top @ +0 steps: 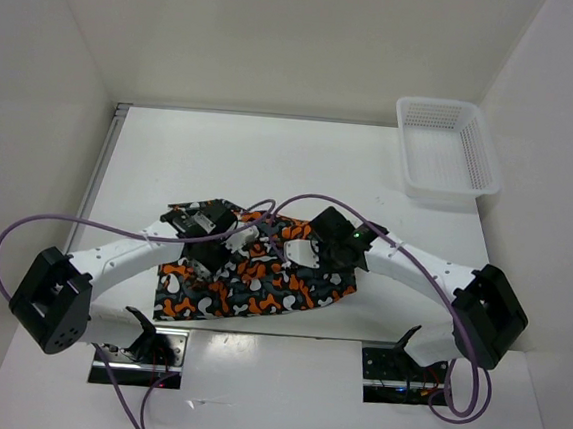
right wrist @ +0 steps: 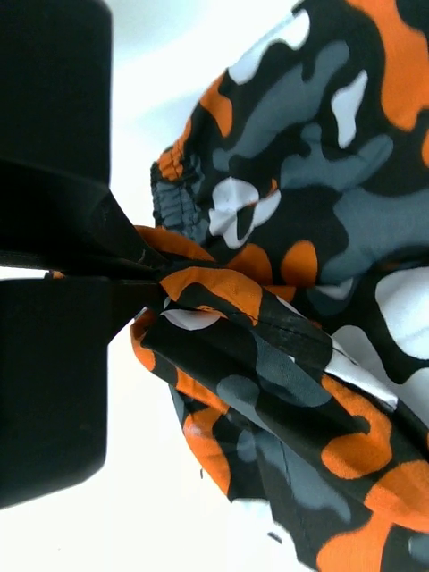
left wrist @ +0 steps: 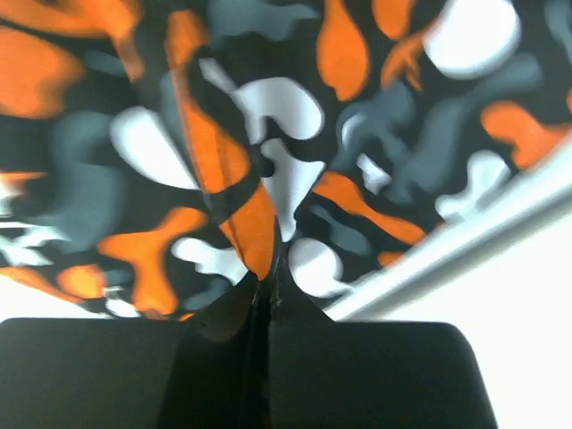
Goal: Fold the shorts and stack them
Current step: Fold the shorts
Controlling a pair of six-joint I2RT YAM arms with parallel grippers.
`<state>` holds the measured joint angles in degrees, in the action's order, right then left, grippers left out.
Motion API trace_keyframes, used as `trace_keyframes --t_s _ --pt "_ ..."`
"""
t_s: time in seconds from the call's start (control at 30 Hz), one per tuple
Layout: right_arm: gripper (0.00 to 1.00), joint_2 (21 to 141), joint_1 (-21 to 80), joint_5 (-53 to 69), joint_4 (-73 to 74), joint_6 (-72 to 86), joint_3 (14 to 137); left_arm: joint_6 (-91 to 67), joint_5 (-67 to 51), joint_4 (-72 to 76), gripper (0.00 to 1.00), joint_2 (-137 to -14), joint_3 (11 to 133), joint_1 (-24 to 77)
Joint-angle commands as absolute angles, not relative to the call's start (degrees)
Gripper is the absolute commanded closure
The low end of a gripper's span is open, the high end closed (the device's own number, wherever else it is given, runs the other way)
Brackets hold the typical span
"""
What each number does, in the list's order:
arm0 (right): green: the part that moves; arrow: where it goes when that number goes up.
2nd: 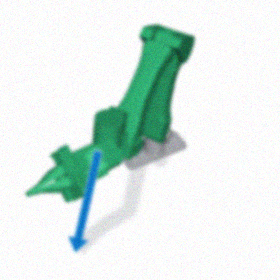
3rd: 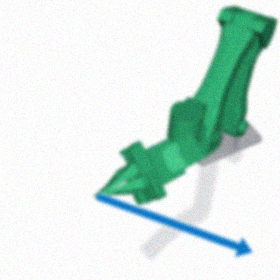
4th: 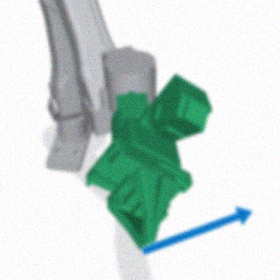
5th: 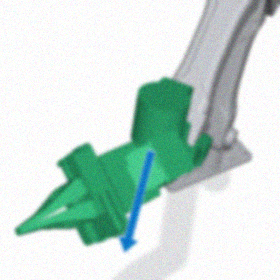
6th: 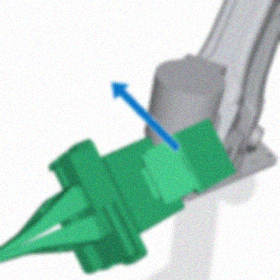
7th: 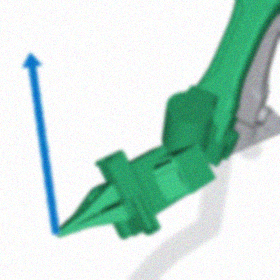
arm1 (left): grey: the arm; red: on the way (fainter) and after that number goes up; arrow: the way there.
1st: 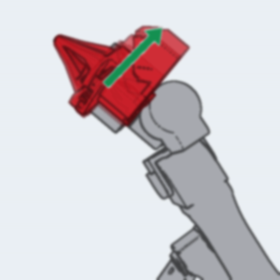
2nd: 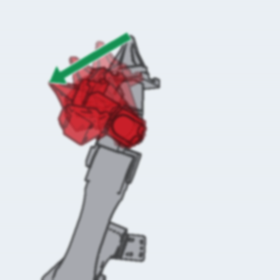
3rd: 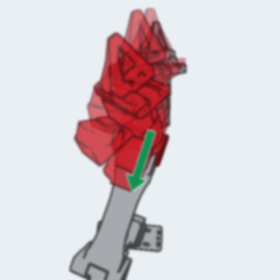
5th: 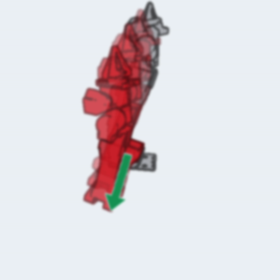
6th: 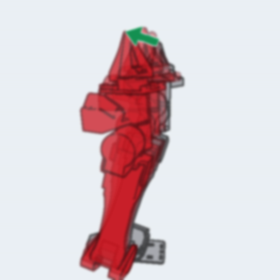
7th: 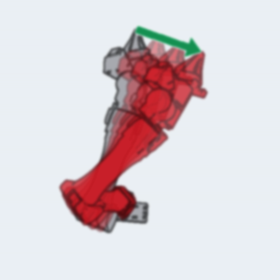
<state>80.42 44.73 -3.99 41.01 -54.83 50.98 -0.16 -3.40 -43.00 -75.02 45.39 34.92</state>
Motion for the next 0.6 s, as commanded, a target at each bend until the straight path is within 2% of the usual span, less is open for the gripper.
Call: trace_keyframes --t_s 0.0,0.1,0.2,0.33,0.47,0.57 --pt "1.0 81.0 43.7 -7.2 35.9 -53.8 53.6 0.0 8.1 -37.9 1.0 -75.2 50.2 32.7" --pt "1.0 83.2 37.7 -8.5 30.0 -50.5 58.9 0.0 20.3 -27.5 1.0 -77.7 56.1 25.6" --pt "1.0 86.3 31.0 -10.7 21.1 -46.0 65.7 0.0 23.4 -18.3 1.0 -82.0 65.9 17.2" --pt "1.0 90.1 27.7 -14.0 15.3 -39.7 72.8 0.0 27.8 -4.4 1.0 -85.1 70.1 11.4" --pt "1.0 90.1 27.7 -14.7 14.2 -37.2 73.4 0.0 29.4 -0.6 1.0 -85.2 72.2 10.6" --pt "1.0 87.3 27.7 -11.8 17.1 -39.5 69.2 0.0 28.7 -3.6 1.0 -79.9 66.9 13.4"
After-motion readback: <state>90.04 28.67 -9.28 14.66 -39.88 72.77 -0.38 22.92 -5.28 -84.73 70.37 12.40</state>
